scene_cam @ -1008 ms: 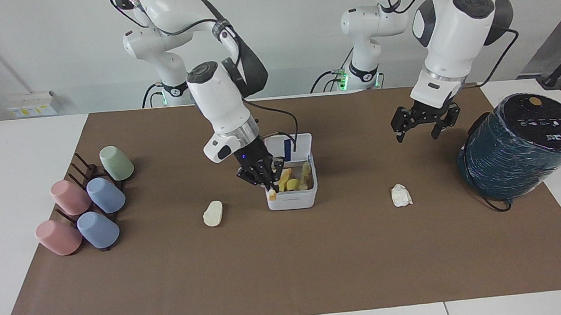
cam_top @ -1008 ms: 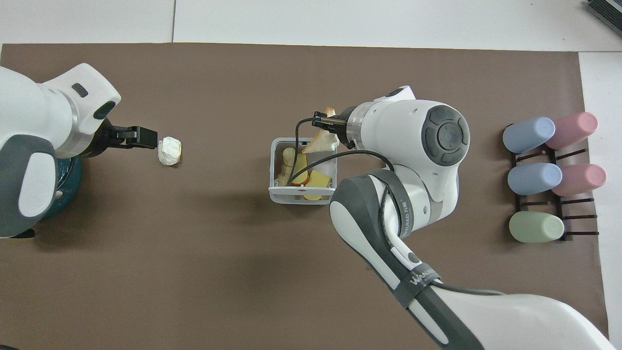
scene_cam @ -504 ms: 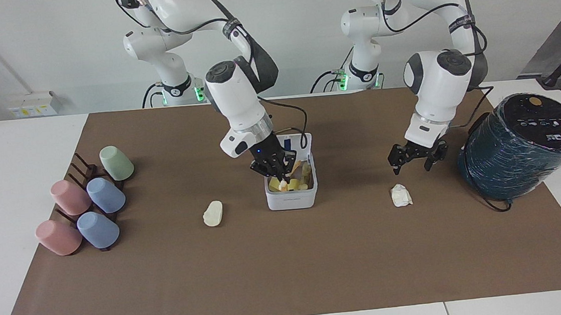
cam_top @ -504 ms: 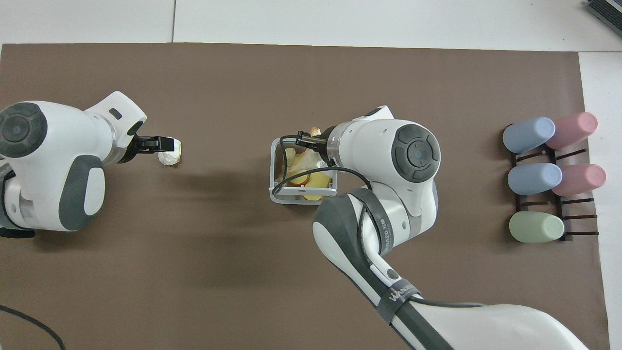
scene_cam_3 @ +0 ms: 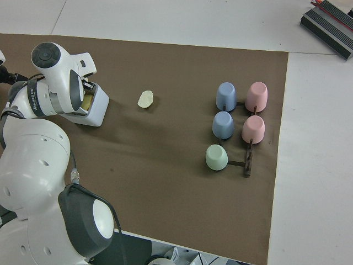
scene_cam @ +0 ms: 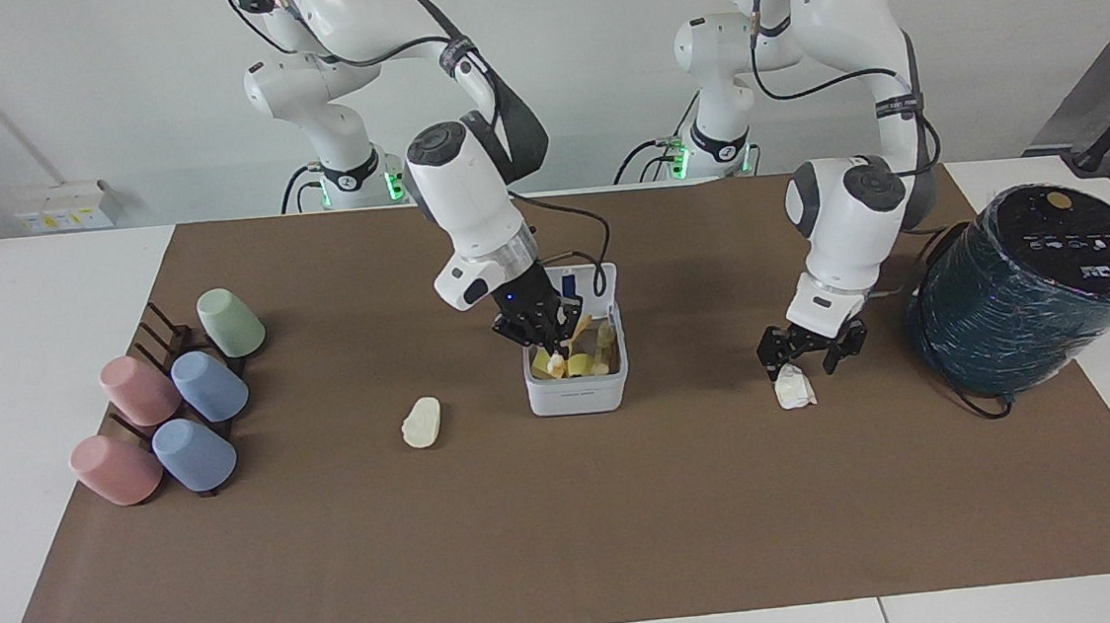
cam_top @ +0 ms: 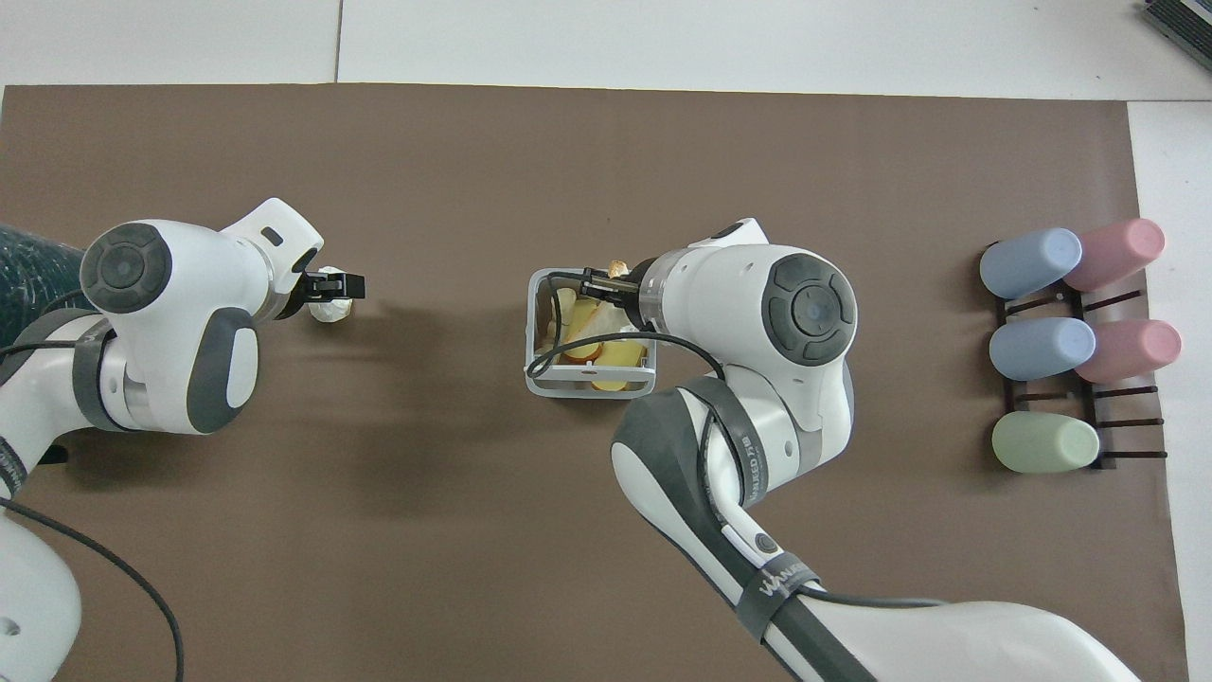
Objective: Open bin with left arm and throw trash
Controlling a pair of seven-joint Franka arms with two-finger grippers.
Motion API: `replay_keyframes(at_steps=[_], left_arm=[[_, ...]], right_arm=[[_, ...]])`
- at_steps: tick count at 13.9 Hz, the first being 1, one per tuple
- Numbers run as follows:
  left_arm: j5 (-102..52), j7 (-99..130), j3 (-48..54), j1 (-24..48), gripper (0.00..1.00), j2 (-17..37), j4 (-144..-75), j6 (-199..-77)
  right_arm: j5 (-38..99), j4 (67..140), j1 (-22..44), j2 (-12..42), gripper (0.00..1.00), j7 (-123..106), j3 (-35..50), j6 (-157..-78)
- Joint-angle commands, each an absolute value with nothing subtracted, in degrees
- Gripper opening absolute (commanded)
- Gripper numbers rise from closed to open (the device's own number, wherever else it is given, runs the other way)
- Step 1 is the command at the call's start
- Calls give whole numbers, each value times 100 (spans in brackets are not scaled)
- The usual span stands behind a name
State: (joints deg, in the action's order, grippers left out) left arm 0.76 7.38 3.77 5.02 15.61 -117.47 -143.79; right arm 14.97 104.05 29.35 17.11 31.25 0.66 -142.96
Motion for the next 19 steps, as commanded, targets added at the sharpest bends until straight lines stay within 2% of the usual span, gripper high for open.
replay_keyframes(at_steps=[1, 2, 3, 5, 6, 7, 8, 14, 17, 19], left_arm=[[141, 765, 413, 457, 80, 1556, -11918, -14607], [149, 773, 413, 466, 70, 1556, -11918, -14599], [149, 773, 413, 475, 47, 1556, -11909, -14573], [149, 765, 413, 492, 6, 1556, -11857, -14511], [149, 756, 413, 510, 0, 1556, -11839, -14502], [149, 747, 413, 518, 0, 1564, -11830, -14502], [149, 747, 413, 519, 0, 1573, -11760, -14476], [149, 852, 501, 580, 0, 1661, -10548, -12817], [123, 1649, 536, 1053, 0, 1573, -10433, -12552], [-95, 2370, 580, 1396, 0, 1591, -10066, -12219]], right_arm=[[1626, 10652, 2962, 1538, 48, 3217, 62, -14361], [1626, 10661, 2962, 1529, 60, 3217, 62, -14353], [1626, 10661, 2971, 1529, 71, 3217, 62, -14361], [1626, 10626, 2962, 1538, 76, 3217, 62, -14370], [1626, 10591, 2962, 1555, 81, 3217, 62, -14370], [1626, 10547, 2953, 1573, 96, 3217, 62, -14370], [1626, 10512, 2936, 1565, 100, 3217, 53, -14431], [1249, 10257, 2129, 1328, 100, 2936, -18, -14222], [1055, 10257, 1558, 1143, 100, 1789, -18, -13502], [1055, 10274, 1188, 1134, 100, 935, -9, -13246]])
